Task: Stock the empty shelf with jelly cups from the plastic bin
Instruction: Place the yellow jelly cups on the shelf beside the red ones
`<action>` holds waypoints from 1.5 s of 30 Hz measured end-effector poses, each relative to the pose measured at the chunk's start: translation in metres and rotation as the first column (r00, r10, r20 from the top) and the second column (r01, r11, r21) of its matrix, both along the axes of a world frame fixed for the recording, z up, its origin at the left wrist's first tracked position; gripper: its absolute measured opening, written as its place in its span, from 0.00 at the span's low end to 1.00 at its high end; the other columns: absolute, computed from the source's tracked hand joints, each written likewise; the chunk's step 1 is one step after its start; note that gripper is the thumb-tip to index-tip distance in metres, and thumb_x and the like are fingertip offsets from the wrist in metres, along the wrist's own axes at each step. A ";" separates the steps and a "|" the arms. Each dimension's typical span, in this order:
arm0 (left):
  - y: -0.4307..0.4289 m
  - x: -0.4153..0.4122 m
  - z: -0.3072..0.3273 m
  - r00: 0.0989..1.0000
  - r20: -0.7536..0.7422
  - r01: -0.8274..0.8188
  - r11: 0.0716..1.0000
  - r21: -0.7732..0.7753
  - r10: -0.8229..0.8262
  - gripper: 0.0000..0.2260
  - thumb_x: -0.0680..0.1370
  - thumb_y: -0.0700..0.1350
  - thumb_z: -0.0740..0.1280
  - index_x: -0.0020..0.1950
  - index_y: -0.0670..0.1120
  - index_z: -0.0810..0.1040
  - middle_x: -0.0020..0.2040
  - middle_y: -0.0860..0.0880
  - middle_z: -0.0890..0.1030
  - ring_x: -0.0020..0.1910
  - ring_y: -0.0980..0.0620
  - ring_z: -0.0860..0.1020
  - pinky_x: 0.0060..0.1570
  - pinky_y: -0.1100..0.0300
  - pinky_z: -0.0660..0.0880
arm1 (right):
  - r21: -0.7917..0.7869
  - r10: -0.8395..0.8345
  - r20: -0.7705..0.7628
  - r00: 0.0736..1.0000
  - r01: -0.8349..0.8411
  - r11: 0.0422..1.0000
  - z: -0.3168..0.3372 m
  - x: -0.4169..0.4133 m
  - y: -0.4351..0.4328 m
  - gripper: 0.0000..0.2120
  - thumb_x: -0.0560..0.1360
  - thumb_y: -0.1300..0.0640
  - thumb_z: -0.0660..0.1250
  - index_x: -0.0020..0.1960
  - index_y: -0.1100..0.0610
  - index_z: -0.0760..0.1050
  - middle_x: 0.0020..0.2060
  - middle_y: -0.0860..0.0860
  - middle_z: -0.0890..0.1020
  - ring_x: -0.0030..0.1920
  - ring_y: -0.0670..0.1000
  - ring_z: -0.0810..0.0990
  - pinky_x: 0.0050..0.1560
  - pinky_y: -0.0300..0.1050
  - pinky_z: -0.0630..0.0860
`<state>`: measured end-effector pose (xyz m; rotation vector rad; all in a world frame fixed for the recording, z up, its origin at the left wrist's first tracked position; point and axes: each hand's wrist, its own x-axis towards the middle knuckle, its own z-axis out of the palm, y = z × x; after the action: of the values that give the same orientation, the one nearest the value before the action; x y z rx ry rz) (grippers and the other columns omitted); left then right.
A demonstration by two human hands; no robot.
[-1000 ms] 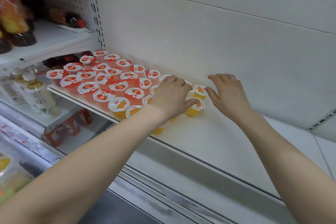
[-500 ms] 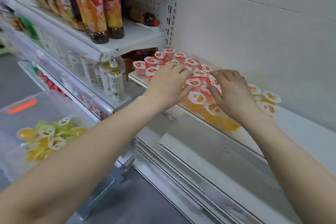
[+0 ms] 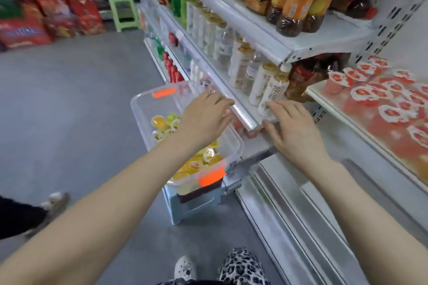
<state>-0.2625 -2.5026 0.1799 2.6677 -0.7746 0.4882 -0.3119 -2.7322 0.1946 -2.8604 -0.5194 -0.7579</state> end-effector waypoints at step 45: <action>0.119 0.178 -0.192 0.456 -0.613 -0.528 0.751 0.397 0.645 0.28 0.77 0.39 0.64 0.76 0.42 0.58 0.73 0.40 0.61 0.70 0.40 0.63 0.68 0.50 0.65 | -0.145 0.138 -0.763 0.632 -0.376 0.915 -0.191 0.227 0.156 0.30 0.74 0.44 0.67 0.71 0.55 0.63 0.60 0.56 0.74 0.55 0.59 0.75 0.54 0.52 0.75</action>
<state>-0.0849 -2.3833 -0.0116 2.8335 0.4152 -0.5423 -0.0850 -2.5765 0.0038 -2.8821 -0.9265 0.6014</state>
